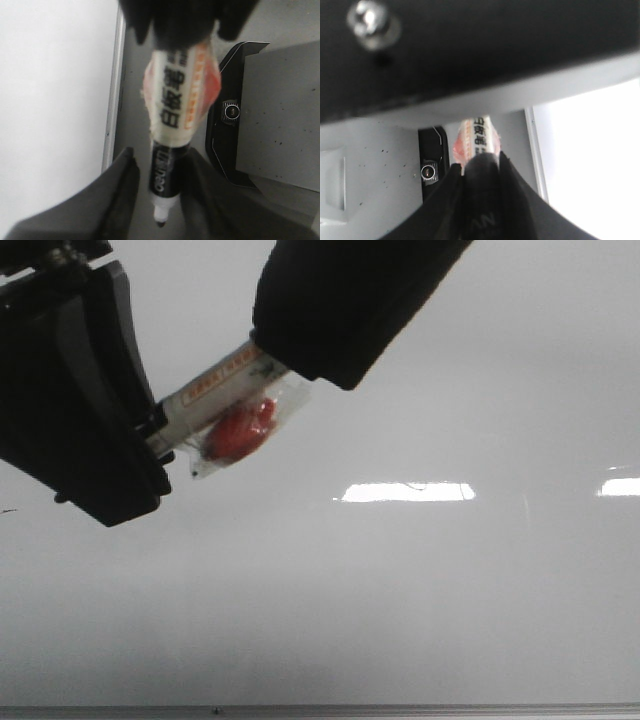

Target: Write number 9 on whiteboard

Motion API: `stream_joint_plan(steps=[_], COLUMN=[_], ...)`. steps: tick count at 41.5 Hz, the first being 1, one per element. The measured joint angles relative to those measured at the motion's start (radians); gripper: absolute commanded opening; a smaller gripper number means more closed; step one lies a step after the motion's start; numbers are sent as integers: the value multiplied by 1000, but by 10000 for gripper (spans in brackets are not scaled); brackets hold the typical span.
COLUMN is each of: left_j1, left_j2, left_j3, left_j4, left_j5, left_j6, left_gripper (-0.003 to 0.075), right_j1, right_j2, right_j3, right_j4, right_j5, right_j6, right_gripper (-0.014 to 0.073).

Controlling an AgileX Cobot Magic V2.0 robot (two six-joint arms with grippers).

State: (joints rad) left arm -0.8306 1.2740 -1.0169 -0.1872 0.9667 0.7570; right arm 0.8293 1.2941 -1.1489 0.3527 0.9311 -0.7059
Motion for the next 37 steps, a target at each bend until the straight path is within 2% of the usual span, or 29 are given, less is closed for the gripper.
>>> stream_joint_plan(steps=[5, 10, 17, 22, 28, 32, 37], left_j1=[6, 49, 195, 310, 422, 453, 457], left_j2=[-23, -89, -222, -315, -392, -404, -391], left_j3=[0, 0, 4, 30, 59, 61, 62], left_j4=[4, 4, 4, 4, -19, -47, -59], left_j5=[-5, -7, -14, -24, -74, -104, -112], left_j6=[0, -9, -85, -157, -203, -210, -210], left_gripper=[393, 393, 389, 389, 389, 389, 389], right_j1=[0, -37, -188, -297, -338, -342, -380], right_j2=[0, -21, -102, -202, -294, -279, -231], right_j3=[0, 0, 2, 105, 303, 366, 370], right_j4=[-21, -85, -219, -234, -171, -149, -139], right_j5=[15, 30, 24, -113, -391, -477, -553], right_j6=[12, 90, 298, 427, 482, 490, 519], right_gripper=[-28, -28, -28, -28, -29, -71, -68])
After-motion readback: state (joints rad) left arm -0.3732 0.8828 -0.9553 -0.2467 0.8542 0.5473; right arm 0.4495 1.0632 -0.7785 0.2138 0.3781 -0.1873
